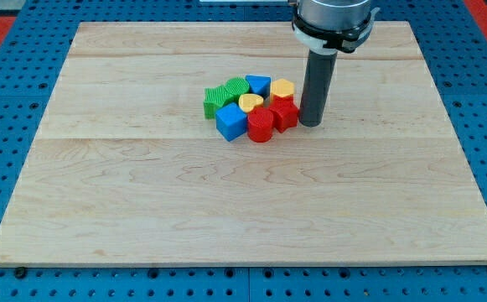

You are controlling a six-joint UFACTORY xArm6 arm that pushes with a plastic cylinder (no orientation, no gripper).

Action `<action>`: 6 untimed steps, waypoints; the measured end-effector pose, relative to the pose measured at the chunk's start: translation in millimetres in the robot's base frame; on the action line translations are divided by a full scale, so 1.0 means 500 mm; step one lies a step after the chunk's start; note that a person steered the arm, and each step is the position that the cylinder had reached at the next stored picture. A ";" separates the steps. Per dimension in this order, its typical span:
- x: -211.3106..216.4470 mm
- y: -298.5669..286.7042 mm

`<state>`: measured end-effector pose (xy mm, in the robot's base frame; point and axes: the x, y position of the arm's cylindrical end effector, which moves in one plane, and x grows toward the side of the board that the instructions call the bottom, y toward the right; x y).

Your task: Push the yellow hexagon into yellow heart

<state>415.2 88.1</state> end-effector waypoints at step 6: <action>-0.139 0.032</action>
